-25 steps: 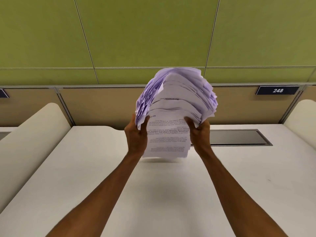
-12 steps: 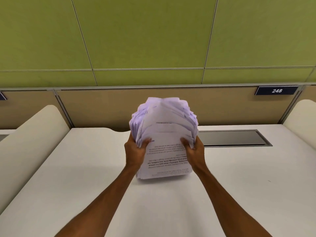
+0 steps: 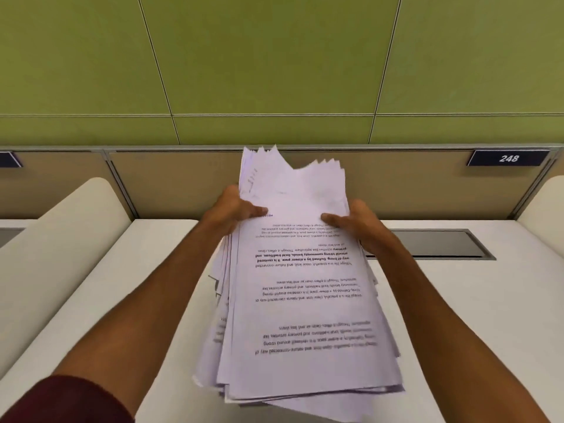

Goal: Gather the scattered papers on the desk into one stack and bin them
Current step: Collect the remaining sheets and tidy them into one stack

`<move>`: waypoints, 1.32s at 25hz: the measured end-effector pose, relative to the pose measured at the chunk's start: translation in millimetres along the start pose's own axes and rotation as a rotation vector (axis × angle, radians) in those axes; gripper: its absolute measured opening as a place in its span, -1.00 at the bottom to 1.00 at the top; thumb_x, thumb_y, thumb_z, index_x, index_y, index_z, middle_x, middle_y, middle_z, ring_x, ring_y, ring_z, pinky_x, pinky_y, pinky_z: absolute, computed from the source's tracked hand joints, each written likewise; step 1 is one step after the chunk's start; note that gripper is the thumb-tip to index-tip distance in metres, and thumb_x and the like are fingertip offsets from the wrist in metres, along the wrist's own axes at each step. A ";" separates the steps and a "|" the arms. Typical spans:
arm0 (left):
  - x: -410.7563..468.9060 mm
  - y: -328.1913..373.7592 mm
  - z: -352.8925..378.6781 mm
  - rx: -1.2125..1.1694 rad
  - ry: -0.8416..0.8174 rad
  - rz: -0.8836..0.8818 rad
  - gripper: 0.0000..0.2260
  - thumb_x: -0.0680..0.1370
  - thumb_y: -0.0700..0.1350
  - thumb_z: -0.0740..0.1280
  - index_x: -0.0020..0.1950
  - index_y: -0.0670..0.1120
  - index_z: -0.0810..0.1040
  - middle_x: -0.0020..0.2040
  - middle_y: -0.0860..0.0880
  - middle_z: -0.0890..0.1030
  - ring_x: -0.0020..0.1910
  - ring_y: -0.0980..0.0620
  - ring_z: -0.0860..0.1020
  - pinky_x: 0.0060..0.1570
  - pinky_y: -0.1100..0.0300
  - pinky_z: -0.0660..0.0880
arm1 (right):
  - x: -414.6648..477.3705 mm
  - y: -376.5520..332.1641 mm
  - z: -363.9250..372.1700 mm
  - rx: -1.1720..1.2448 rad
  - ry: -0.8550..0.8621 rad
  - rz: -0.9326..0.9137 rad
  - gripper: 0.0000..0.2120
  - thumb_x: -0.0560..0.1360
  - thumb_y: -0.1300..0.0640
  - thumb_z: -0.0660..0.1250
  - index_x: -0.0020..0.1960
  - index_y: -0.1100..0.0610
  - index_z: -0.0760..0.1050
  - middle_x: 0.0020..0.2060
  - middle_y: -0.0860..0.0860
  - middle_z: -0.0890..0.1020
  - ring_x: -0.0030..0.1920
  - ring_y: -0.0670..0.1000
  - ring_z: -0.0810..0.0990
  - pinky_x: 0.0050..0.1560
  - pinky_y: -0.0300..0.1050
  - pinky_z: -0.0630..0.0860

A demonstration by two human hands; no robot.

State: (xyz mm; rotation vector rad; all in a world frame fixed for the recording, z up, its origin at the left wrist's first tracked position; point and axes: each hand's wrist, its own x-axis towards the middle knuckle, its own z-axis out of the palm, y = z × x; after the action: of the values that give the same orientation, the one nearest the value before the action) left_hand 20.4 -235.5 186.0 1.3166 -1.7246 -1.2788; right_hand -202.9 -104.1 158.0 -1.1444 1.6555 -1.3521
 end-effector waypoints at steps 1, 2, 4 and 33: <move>1.7 -10.3 2.3 0.029 -0.018 -0.078 -0.45 0.32 -0.27 0.56 0.26 -0.28 0.48 0.21 -0.17 0.59 0.16 -0.16 0.57 0.18 -0.03 0.52 | 0.1 5.3 2.6 -0.010 -0.028 0.074 -0.69 0.47 0.28 0.43 0.20 0.30 0.56 0.01 0.15 0.67 -0.14 0.08 0.65 -0.12 -0.11 0.62; 0.7 -26.3 7.8 0.024 -0.032 -0.140 -0.43 0.31 -0.27 0.57 0.27 -0.28 0.47 0.24 -0.19 0.57 0.20 -0.18 0.55 0.22 -0.06 0.50 | -1.4 15.3 6.4 -0.042 -0.044 0.129 -0.68 0.47 0.29 0.43 0.21 0.33 0.56 0.00 0.16 0.67 -0.12 0.09 0.64 -0.12 -0.11 0.61; -6.3 -64.8 22.9 0.002 -0.031 -0.214 -0.41 0.30 -0.28 0.57 0.28 -0.29 0.46 0.25 -0.22 0.55 0.21 -0.23 0.54 0.22 -0.11 0.50 | -4.4 42.6 16.4 -0.115 -0.046 0.198 -0.68 0.46 0.27 0.44 0.19 0.34 0.56 0.03 0.19 0.67 -0.09 0.11 0.64 -0.09 -0.09 0.58; -197.5 -210.0 59.8 0.482 0.460 -0.444 -0.42 0.49 0.20 0.32 0.25 -0.24 0.34 0.16 -0.25 0.54 0.14 -0.29 0.53 0.06 -0.11 0.49 | -145.8 164.5 30.4 -0.625 0.278 0.583 -0.36 0.54 -0.29 0.15 0.31 0.25 0.34 0.24 0.22 0.52 0.25 0.27 0.51 0.20 0.10 0.45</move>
State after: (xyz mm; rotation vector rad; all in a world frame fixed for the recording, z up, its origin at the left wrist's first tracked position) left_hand 104.4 -37.3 -14.9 2.1700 -1.4971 -0.6875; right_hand -154.9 31.3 -11.1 -0.6932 2.4724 -0.6496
